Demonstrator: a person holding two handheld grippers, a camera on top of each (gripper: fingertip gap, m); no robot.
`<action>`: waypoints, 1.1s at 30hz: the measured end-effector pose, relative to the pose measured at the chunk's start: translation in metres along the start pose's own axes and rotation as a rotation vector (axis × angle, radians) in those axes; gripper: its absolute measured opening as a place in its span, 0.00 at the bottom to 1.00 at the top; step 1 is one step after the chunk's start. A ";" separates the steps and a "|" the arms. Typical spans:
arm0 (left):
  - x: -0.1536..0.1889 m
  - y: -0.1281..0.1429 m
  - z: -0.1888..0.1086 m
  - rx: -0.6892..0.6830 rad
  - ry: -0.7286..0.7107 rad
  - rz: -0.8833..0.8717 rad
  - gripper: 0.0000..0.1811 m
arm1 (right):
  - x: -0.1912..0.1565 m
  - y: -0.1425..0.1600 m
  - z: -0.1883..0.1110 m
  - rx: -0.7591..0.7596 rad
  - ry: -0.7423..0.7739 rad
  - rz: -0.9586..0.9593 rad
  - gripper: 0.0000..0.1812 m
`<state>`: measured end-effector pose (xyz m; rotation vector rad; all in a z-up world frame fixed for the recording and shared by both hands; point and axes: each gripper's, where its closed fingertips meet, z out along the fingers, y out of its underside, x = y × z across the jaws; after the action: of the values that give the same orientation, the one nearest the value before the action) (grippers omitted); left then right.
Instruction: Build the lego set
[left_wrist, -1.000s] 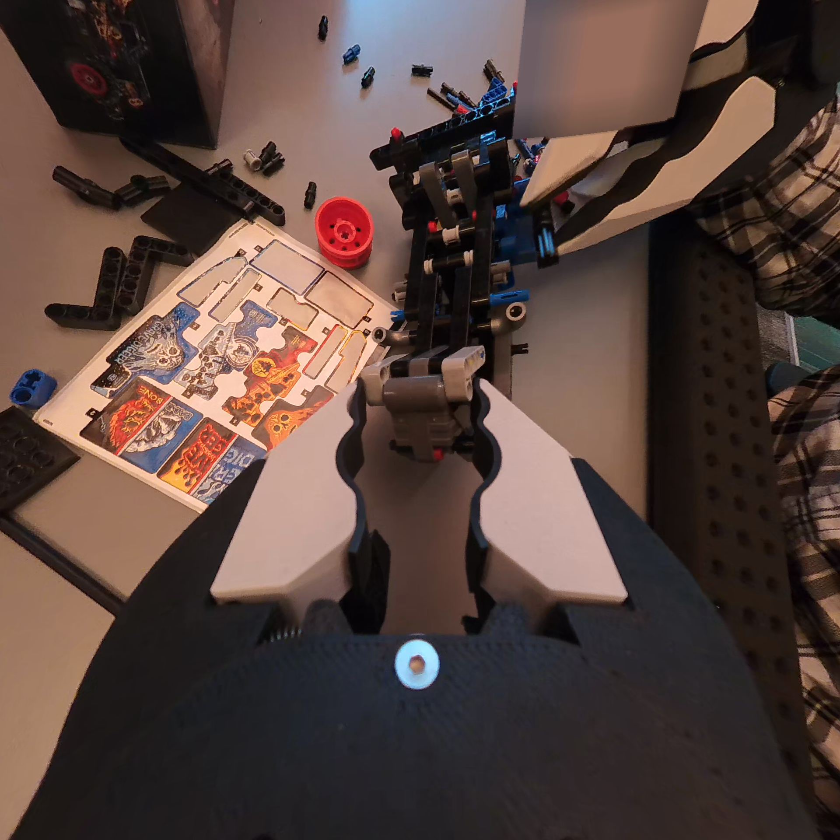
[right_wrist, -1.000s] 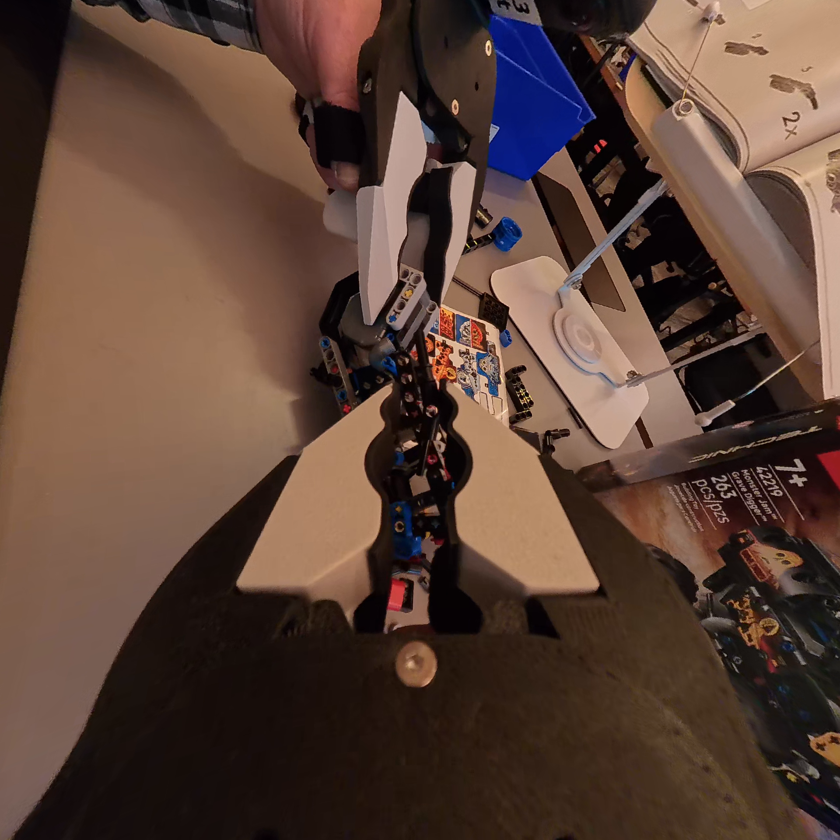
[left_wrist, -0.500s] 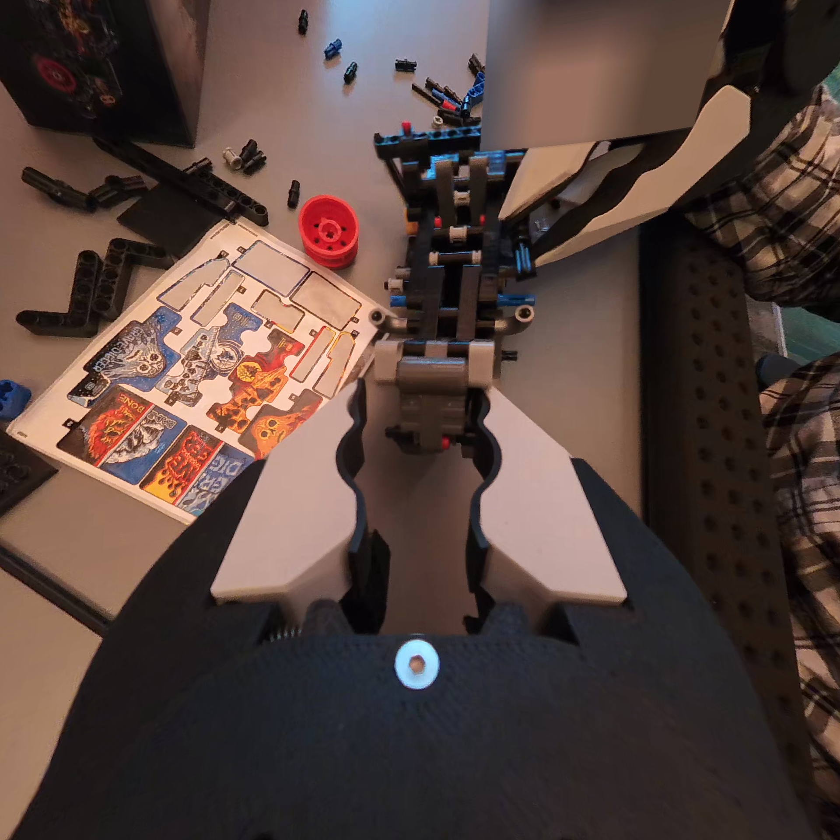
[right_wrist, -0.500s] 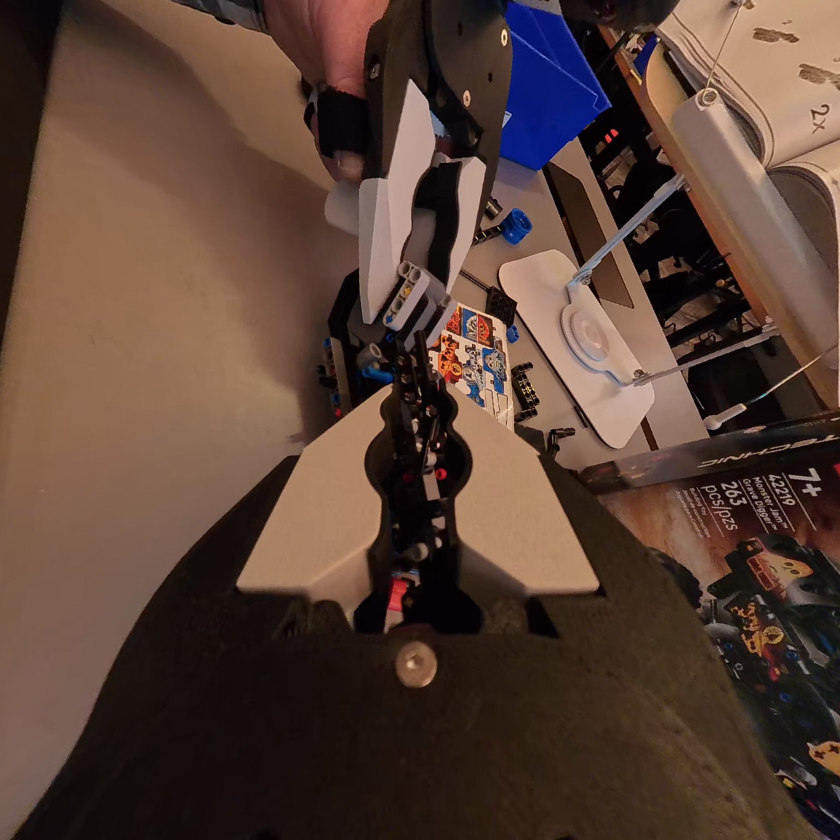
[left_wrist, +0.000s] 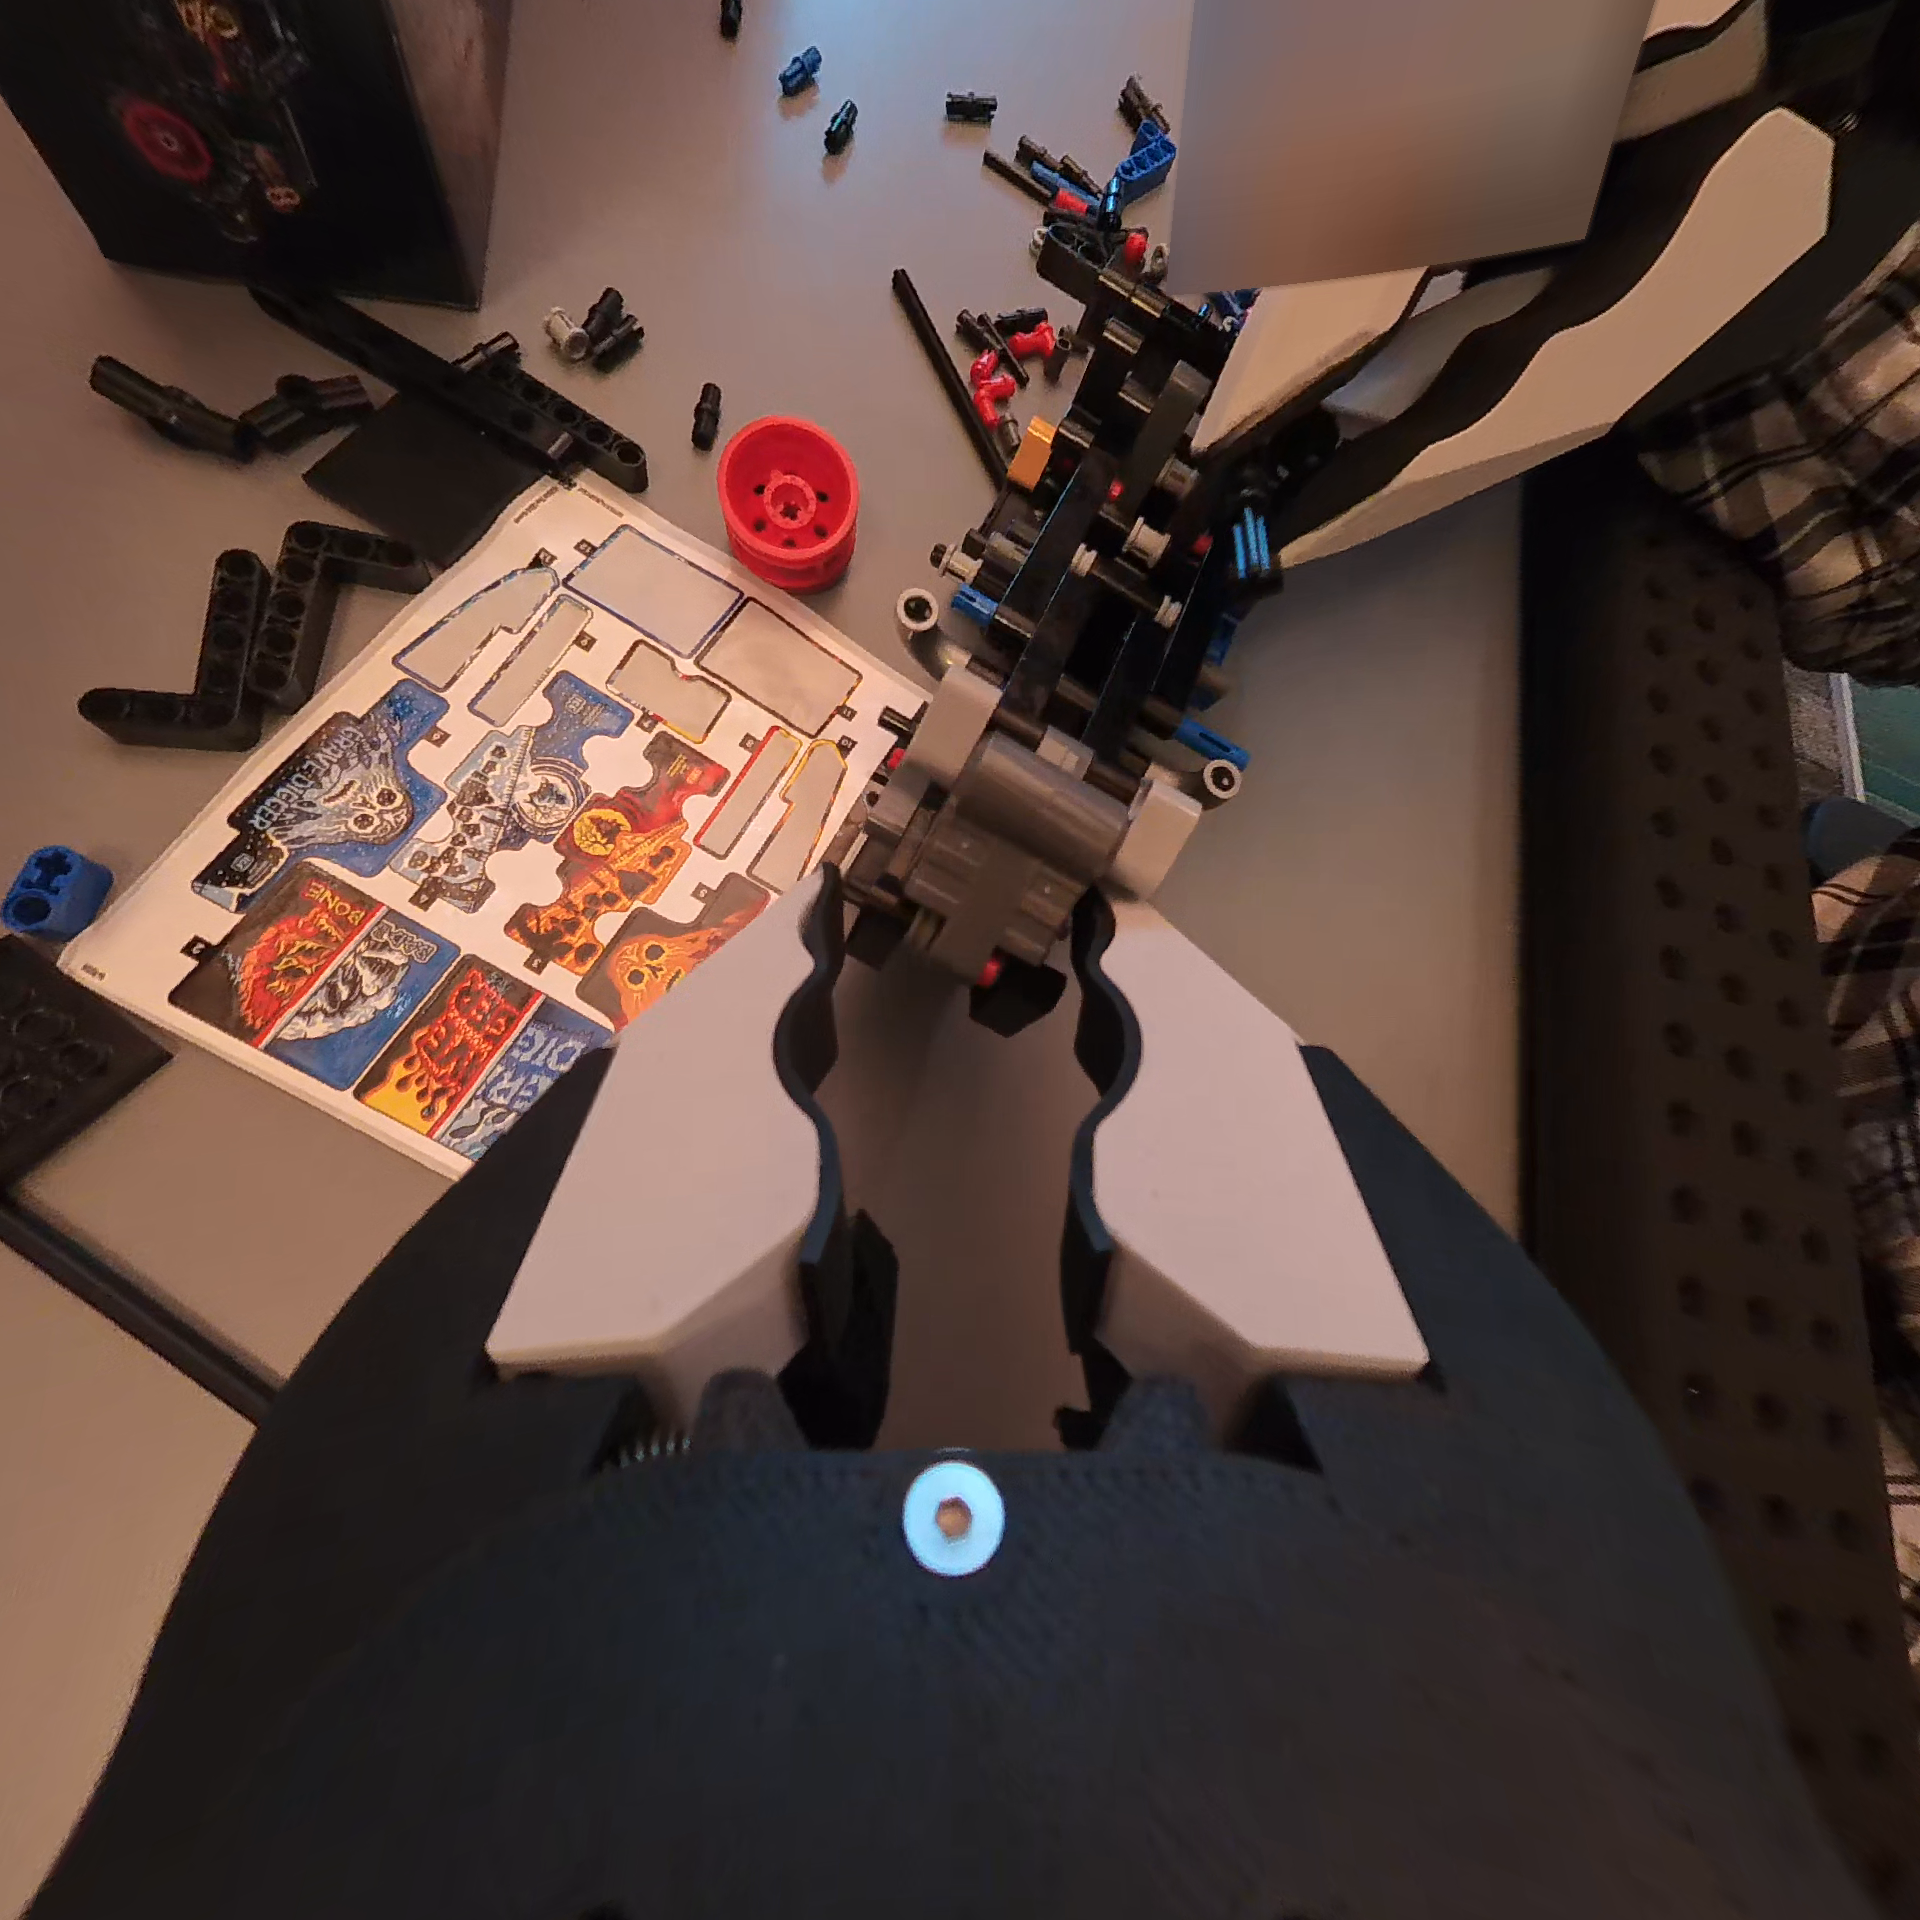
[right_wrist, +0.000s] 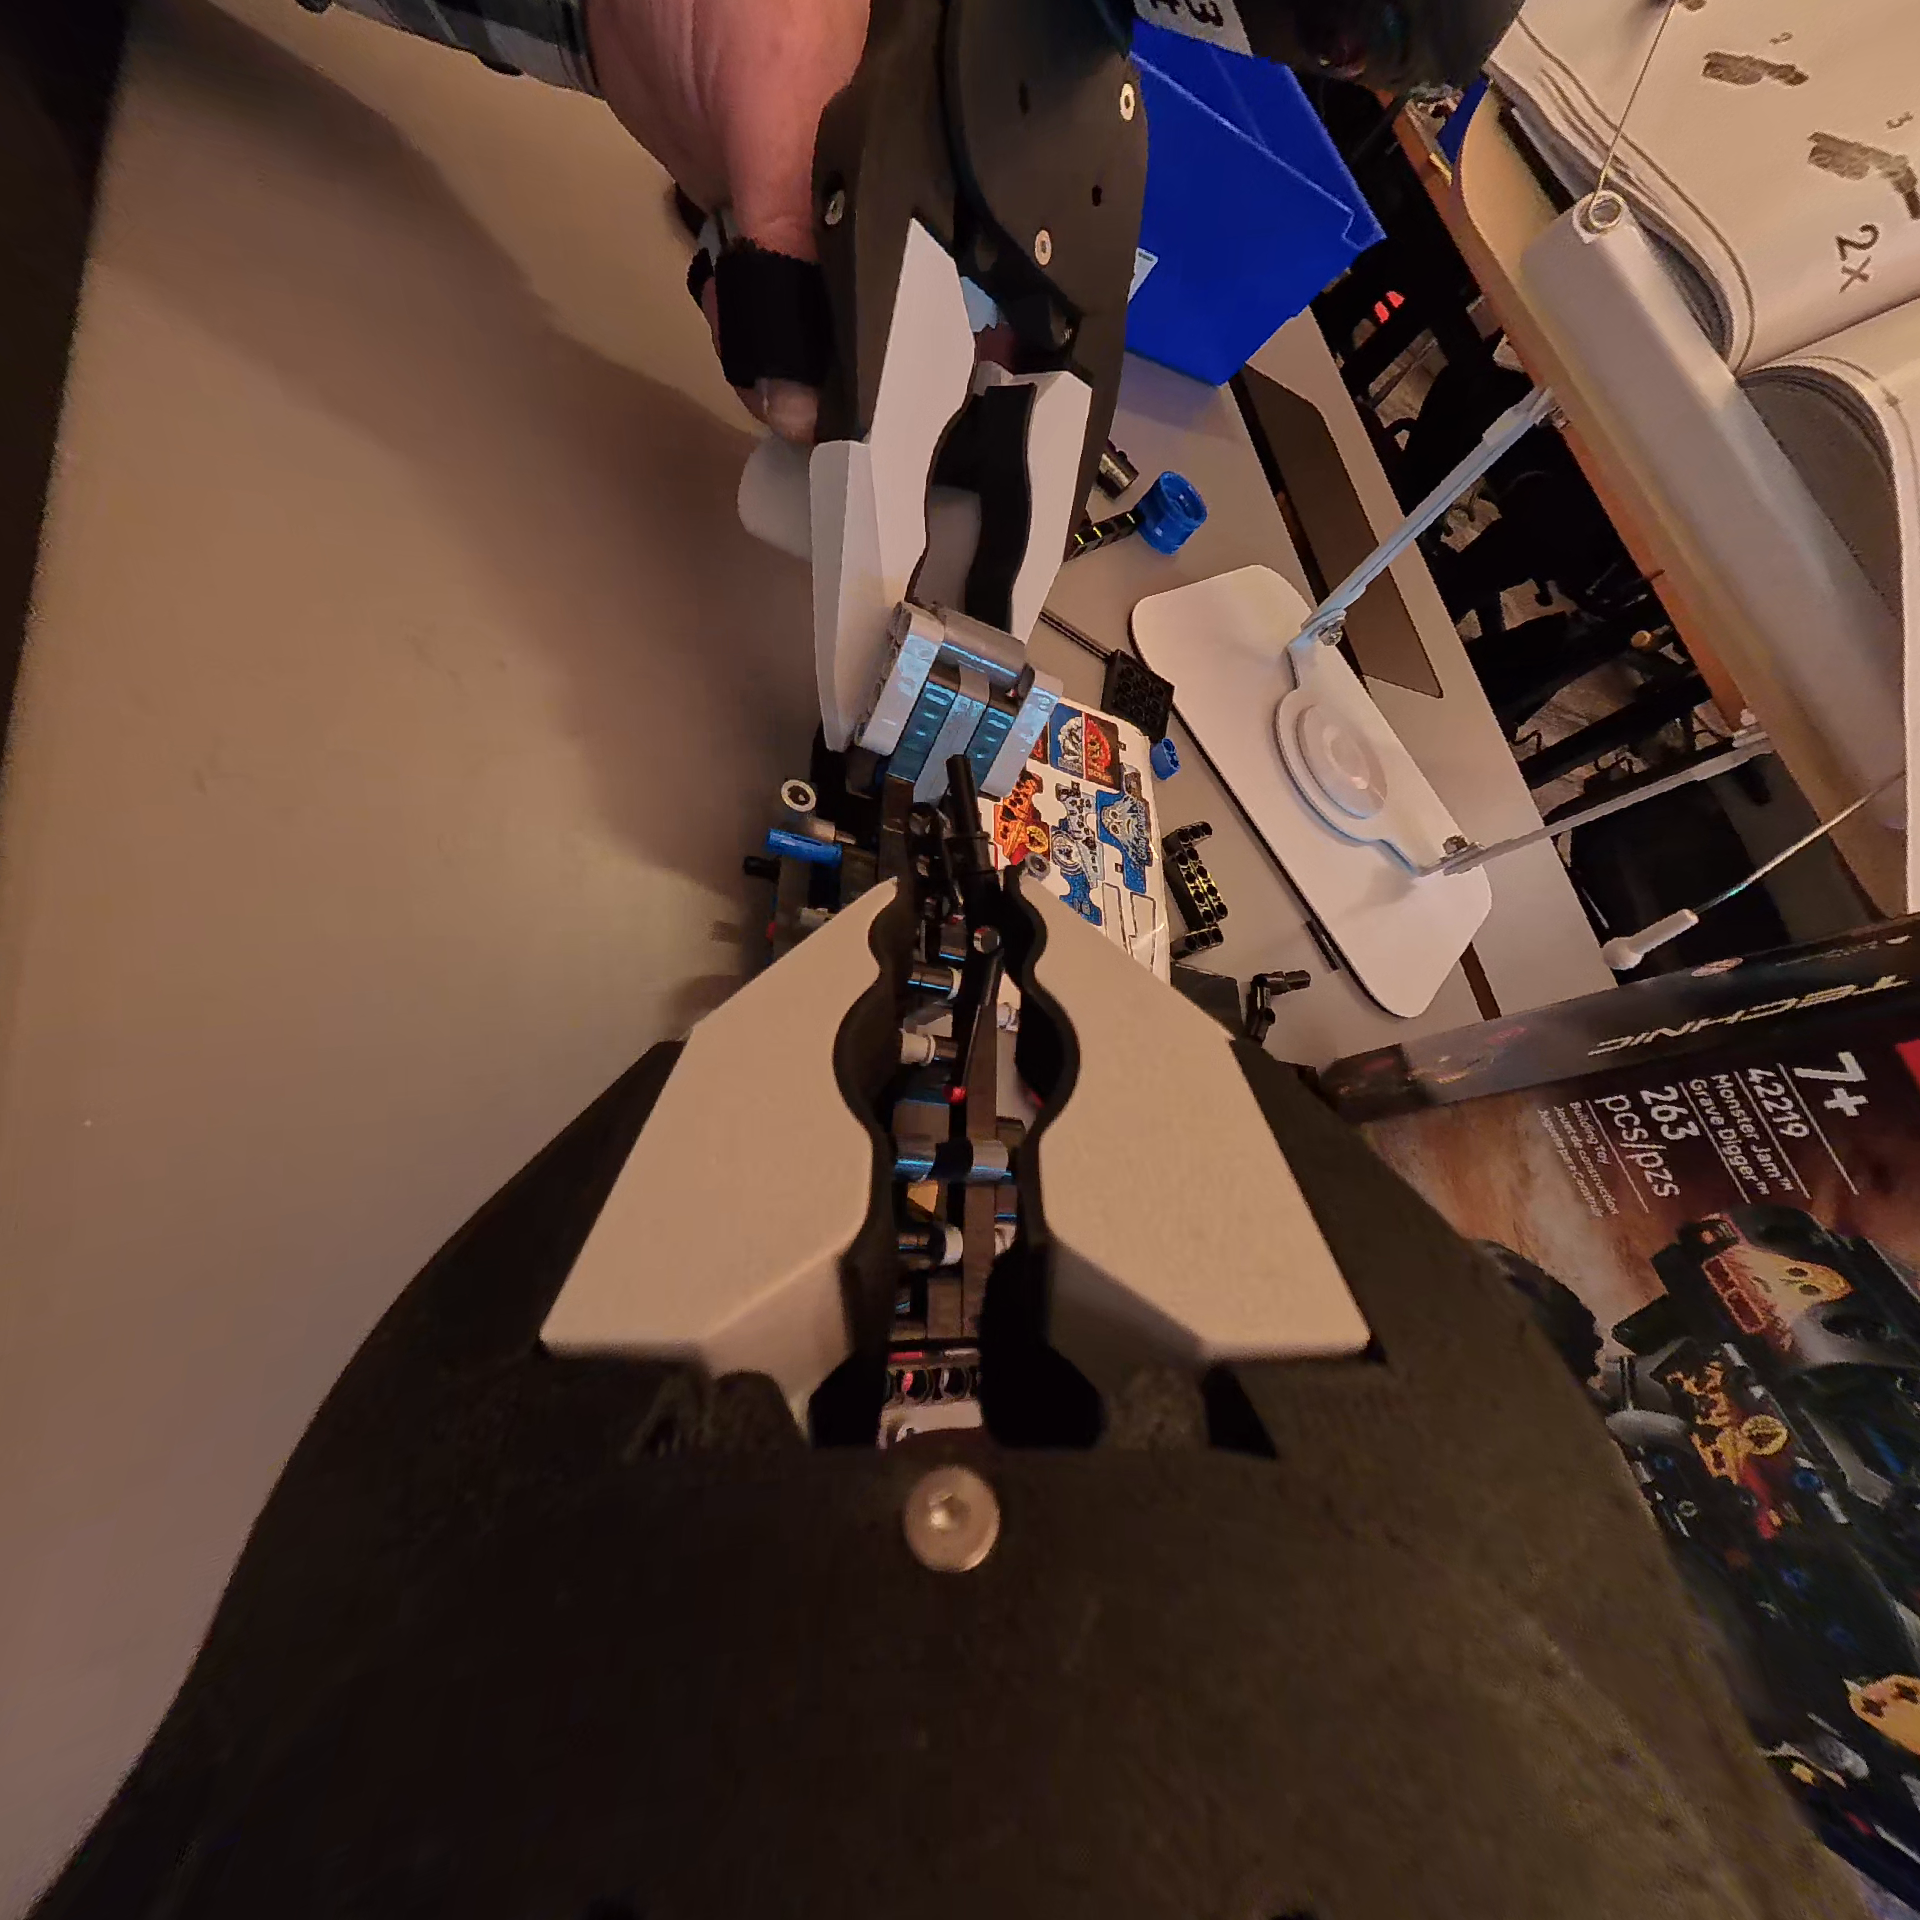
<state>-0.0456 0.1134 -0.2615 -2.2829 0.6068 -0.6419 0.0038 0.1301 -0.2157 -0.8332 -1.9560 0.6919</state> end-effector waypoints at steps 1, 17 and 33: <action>0.001 0.001 0.000 -0.004 0.002 -0.001 0.23 | 0.000 0.000 0.000 0.002 0.001 0.001 0.08; 0.005 -0.007 -0.014 -0.054 -0.240 0.453 0.26 | 0.003 0.000 -0.005 0.015 0.007 0.020 0.08; 0.013 0.001 -0.013 0.005 0.079 -0.081 0.19 | 0.003 -0.005 -0.010 0.035 0.004 0.013 0.08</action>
<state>-0.0439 0.0991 -0.2506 -2.2956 0.5519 -0.7754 0.0099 0.1311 -0.2055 -0.8262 -1.9313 0.7293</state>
